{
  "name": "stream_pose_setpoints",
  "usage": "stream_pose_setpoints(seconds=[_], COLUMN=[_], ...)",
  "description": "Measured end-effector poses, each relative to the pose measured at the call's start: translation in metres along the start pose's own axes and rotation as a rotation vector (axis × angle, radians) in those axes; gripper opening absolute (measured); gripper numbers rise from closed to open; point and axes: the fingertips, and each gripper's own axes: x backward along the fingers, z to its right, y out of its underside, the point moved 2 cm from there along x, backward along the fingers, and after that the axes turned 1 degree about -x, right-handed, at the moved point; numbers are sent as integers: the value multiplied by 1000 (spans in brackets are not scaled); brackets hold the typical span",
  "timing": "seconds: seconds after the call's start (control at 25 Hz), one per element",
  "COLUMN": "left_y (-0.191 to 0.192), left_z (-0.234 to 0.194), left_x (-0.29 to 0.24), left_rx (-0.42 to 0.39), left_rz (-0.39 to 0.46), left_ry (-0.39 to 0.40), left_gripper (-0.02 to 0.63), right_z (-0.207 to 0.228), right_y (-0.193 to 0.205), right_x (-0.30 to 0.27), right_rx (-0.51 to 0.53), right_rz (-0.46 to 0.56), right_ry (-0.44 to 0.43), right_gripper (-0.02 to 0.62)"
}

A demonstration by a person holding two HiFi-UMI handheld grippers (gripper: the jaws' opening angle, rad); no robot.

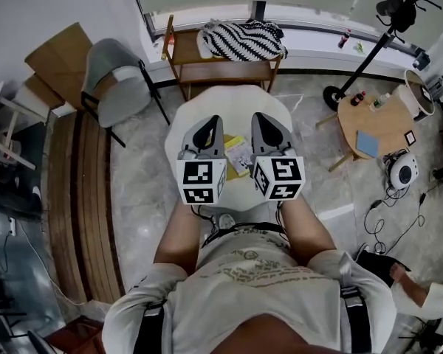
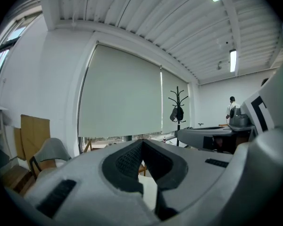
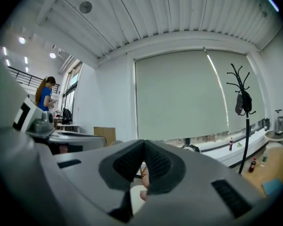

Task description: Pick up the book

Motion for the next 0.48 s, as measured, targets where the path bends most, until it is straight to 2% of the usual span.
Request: stream_pose_setpoints(seconds=[0.48], left_y=[29], left_z=[-11], left_x=[-27], left_rx=[25], left_rz=[-52], left_ry=[-45], left_gripper=[12], right_z=[17], right_y=[35], right_x=[-33], right_rx=[-4], right_rz=[-81], right_ry=[-32], right_gripper=[25])
